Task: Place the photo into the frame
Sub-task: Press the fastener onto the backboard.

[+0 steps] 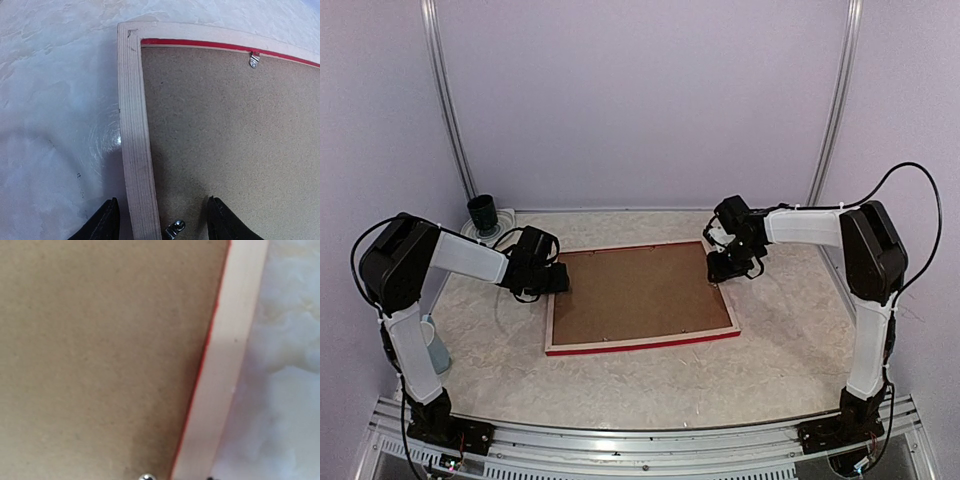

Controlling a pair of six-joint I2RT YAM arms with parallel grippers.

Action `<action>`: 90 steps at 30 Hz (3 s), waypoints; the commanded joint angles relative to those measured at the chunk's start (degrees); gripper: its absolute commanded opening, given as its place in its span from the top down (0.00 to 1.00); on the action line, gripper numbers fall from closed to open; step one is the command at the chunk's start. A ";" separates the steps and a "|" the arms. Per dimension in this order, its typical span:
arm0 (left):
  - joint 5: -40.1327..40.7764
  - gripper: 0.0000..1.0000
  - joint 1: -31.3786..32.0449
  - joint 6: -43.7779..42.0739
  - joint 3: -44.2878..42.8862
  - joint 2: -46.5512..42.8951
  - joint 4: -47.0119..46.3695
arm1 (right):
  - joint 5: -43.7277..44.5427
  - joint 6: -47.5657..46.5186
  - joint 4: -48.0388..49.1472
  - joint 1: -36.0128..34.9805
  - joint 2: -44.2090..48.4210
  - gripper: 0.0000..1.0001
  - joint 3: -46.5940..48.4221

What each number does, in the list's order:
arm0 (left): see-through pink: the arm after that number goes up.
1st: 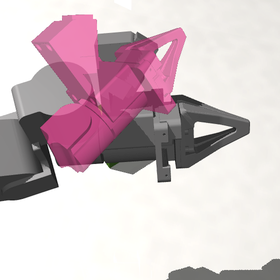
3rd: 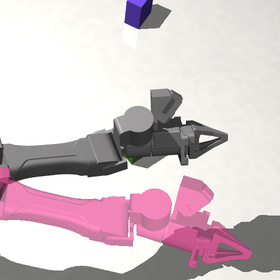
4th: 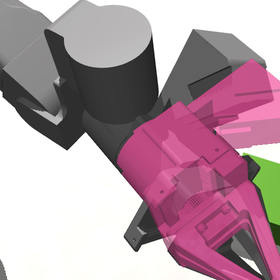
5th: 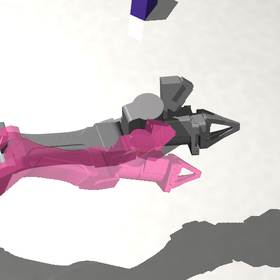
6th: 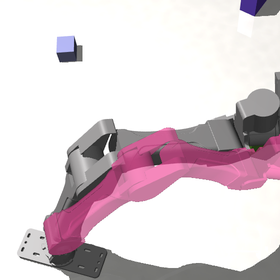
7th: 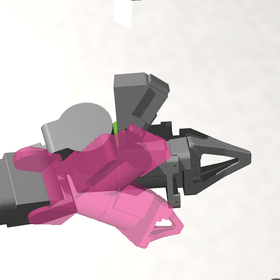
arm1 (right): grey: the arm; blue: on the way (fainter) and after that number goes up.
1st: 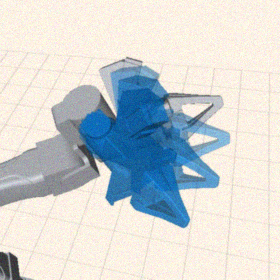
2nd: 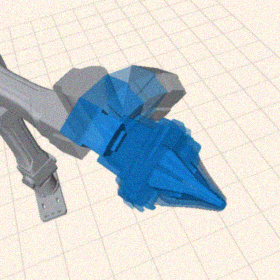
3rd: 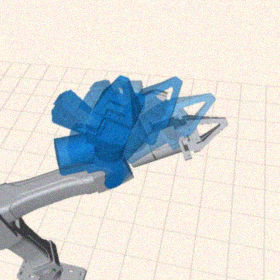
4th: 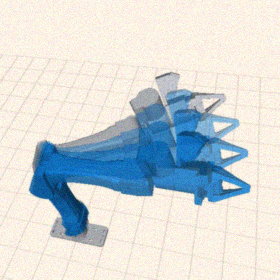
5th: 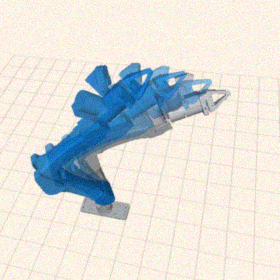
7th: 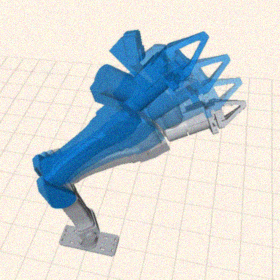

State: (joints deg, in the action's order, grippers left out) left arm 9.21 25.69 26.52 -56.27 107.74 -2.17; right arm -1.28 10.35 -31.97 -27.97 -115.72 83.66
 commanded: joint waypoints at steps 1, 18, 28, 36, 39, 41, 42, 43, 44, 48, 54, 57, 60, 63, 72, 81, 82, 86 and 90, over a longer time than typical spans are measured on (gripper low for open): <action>-0.34 0.41 -0.20 -0.31 0.72 0.19 -0.62 | -1.80 -1.05 -1.91 -0.07 -0.31 0.61 0.76; -0.40 0.41 -0.14 -0.50 0.55 0.37 -0.48 | 3.76 -3.32 -4.14 -0.07 -4.46 0.56 2.12; -0.42 0.41 -0.20 -0.42 0.55 0.36 -0.55 | 5.43 -2.94 -2.97 0.18 -2.15 0.48 0.87; -0.14 0.41 -0.25 -0.60 0.72 -0.16 -0.32 | 2.33 -4.72 -4.38 0.41 -3.07 0.58 0.49; -0.12 0.41 -0.29 -0.60 0.65 -0.18 -0.37 | 2.33 -5.52 -5.15 0.46 -2.76 0.61 0.12; -0.33 0.41 -0.29 -0.53 0.47 -0.05 -0.38 | 2.23 -6.04 -5.47 0.46 -2.82 0.63 -0.06; -0.31 0.41 -0.29 -0.58 0.34 0.04 -0.37 | 2.07 -6.32 -5.73 0.46 -2.94 0.64 -0.03; -0.39 0.41 -0.28 -0.59 0.25 0.16 -0.39 | 1.96 -6.53 -5.90 0.40 -3.07 0.64 -0.05; -0.38 0.41 -0.29 -0.60 0.20 0.26 -0.30 | 1.90 -6.77 -6.14 0.43 -3.25 0.64 0.01; -0.05 0.42 -0.36 -0.76 -0.30 0.65 0.03 | 1.97 -7.55 -6.66 0.37 -3.50 0.68 -0.12; 0.31 0.42 -0.52 -1.02 -0.68 1.02 0.25 | 3.59 -8.58 -7.66 0.11 -3.49 0.76 0.02; 0.28 0.42 -0.49 -1.04 -0.98 1.30 0.33 | 4.06 -9.39 -7.92 -0.34 -3.99 0.79 0.27; 0.07 0.42 -0.47 -1.08 -1.20 1.58 0.46 | 5.33 -9.82 -8.71 -1.06 -4.66 0.75 0.68; 0.08 0.42 -0.47 -1.12 -1.25 1.56 0.51 | 5.39 -10.66 -10.00 -1.70 -4.90 0.63 1.49; 0.06 0.42 -0.37 -1.04 -1.03 1.49 0.26 | 6.85 -12.46 -12.52 -2.18 -5.44 0.59 2.78; -0.06 0.43 -0.31 -1.19 -0.77 1.25 0.20 | 8.17 -11.41 -9.73 -2.18 -7.24 0.73 3.21; -0.14 0.43 -0.29 -1.21 -0.77 1.24 0.17 | 8.31 -11.33 -9.42 -2.18 -7.37 0.76 3.18; -0.23 0.43 -0.20 -1.30 -0.68 1.37 0.06 | 8.68 -11.06 -7.70 -2.18 -7.38 0.85 2.66; -0.25 0.44 -0.20 -1.34 -0.64 1.46 0.04 | 8.18 -10.63 -6.74 -2.18 -7.28 0.92 2.20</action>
State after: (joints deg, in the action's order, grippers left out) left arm 9.19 25.50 26.26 -56.66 108.09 -2.22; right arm 6.52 0.69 -38.79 -29.63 -119.37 87.61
